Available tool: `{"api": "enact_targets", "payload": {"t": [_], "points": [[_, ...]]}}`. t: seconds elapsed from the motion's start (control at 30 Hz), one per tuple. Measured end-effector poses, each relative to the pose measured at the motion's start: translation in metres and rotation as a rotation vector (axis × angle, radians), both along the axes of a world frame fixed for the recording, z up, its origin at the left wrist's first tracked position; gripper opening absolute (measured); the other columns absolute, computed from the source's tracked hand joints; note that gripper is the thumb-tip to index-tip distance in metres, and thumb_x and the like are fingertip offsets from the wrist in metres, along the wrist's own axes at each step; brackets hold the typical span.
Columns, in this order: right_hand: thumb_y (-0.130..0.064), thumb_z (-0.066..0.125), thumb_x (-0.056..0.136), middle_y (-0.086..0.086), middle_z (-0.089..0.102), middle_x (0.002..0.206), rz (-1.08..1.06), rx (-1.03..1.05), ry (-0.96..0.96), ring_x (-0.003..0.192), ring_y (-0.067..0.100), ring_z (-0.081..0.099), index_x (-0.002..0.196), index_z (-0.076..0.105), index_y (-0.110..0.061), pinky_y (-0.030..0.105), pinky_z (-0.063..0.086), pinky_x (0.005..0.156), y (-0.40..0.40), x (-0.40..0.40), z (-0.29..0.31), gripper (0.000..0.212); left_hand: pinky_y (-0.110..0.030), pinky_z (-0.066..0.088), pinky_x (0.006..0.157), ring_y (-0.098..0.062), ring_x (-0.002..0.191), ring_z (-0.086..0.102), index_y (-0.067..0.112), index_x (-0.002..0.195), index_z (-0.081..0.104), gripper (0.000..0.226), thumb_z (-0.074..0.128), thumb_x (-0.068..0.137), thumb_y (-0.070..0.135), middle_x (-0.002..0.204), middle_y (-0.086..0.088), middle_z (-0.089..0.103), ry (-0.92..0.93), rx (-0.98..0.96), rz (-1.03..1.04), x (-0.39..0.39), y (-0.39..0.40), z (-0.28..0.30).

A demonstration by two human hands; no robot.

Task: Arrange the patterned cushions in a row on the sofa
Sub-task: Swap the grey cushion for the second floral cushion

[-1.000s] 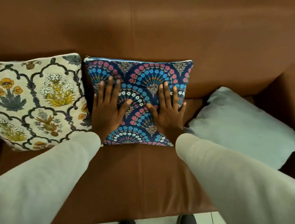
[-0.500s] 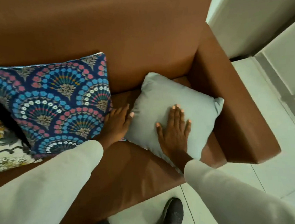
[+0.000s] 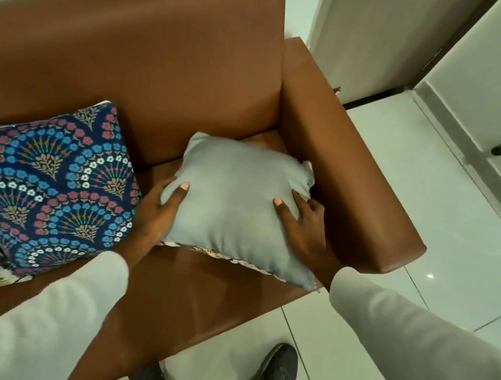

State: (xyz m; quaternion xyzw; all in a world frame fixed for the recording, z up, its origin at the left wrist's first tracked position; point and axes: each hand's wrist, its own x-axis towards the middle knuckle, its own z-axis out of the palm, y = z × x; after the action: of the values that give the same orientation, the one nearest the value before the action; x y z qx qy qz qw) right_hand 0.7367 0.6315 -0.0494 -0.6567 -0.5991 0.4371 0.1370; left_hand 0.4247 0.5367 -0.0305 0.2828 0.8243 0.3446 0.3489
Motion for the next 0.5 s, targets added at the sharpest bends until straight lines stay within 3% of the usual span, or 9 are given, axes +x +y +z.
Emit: {"api": "enact_targets", "payload": {"t": [0.1,0.17,0.2,0.23,0.27,0.3,0.4,0.43,0.5], "points": [[-0.063,0.066,0.103,-0.001,0.074,0.14,0.006,-0.143,0.293,0.125,0.008,0.073,0.133,0.081,-0.024,0.036,0.05,0.121,0.051,0.003,0.041,0.05,-0.026,0.054,0.086,-0.024,0.115,0.074,0.042,0.104,0.082,0.04,0.072,0.081,0.073,0.111,0.013,0.08,-0.176,0.072,0.152,-0.017,0.003,0.049],[-0.056,0.061,0.109,0.002,0.079,0.111,-0.243,-0.252,0.658,0.087,0.0,0.082,0.134,0.074,-0.006,0.024,0.064,0.088,0.091,-0.013,0.07,0.057,-0.04,0.062,0.094,-0.028,0.111,0.081,0.027,0.111,0.087,0.068,0.081,0.068,0.08,0.116,-0.005,0.085,-0.457,0.129,0.225,-0.033,0.008,0.08],[-0.056,0.063,0.107,0.005,0.074,0.106,-0.447,-0.188,0.76,0.081,-0.004,0.081,0.137,0.067,0.005,0.018,0.062,0.081,0.115,-0.024,0.075,0.068,-0.044,0.065,0.093,-0.026,0.107,0.083,0.023,0.119,0.087,0.082,0.084,0.064,0.084,0.118,-0.007,0.085,-0.577,0.179,0.226,-0.043,0.011,0.092],[-0.062,0.074,0.098,0.005,0.071,0.111,-0.549,-0.197,0.838,0.093,-0.005,0.079,0.139,0.064,0.009,0.014,0.059,0.091,0.134,-0.036,0.083,0.082,-0.044,0.065,0.091,-0.023,0.105,0.083,0.02,0.128,0.084,0.093,0.084,0.064,0.086,0.121,-0.005,0.085,-0.665,0.226,0.214,-0.052,0.014,0.1],[-0.077,0.078,0.085,0.01,0.073,0.123,-0.502,-0.283,0.856,0.112,0.007,0.076,0.142,0.065,0.004,0.023,0.056,0.106,0.147,-0.047,0.092,0.1,-0.041,0.064,0.091,-0.02,0.105,0.081,0.018,0.136,0.079,0.096,0.08,0.069,0.087,0.122,-0.003,0.083,-0.709,0.254,0.207,-0.059,0.019,0.101],[-0.089,0.065,0.085,0.017,0.071,0.143,-0.362,-0.358,0.892,0.124,0.022,0.07,0.146,0.066,-0.003,0.036,0.053,0.113,0.155,-0.054,0.1,0.105,-0.037,0.061,0.09,-0.017,0.101,0.078,0.016,0.139,0.075,0.092,0.075,0.078,0.085,0.119,-0.001,0.08,-0.715,0.278,0.219,-0.062,0.027,0.099],[-0.075,0.028,0.111,0.014,0.049,0.173,-0.177,-0.32,0.828,0.121,0.02,0.07,0.169,0.047,-0.02,0.037,0.056,0.103,0.171,-0.076,0.08,0.082,-0.028,0.059,0.083,-0.009,0.097,0.068,0.014,0.156,0.054,0.067,0.066,0.105,0.054,0.116,0.007,0.065,-0.442,0.401,0.322,-0.056,0.055,0.074],[-0.066,0.03,0.116,0.012,0.044,0.177,-0.149,-0.122,0.678,0.134,0.019,0.067,0.174,0.039,-0.022,0.041,0.054,0.112,0.172,-0.094,0.068,0.073,-0.029,0.059,0.094,-0.012,0.114,0.066,0.016,0.167,0.04,0.074,0.07,0.105,0.043,0.132,0.006,0.06,-0.23,0.424,0.297,-0.052,0.064,0.063],[-0.055,0.037,0.118,0.013,0.022,0.186,0.021,0.315,0.304,0.168,0.031,0.033,0.179,0.019,-0.022,0.056,0.025,0.138,0.165,-0.118,0.04,0.072,-0.043,0.039,0.127,-0.031,0.155,0.041,0.015,0.176,0.021,0.101,0.08,0.099,0.041,0.168,-0.013,0.035,0.283,0.342,0.115,-0.042,0.073,0.037]]}}
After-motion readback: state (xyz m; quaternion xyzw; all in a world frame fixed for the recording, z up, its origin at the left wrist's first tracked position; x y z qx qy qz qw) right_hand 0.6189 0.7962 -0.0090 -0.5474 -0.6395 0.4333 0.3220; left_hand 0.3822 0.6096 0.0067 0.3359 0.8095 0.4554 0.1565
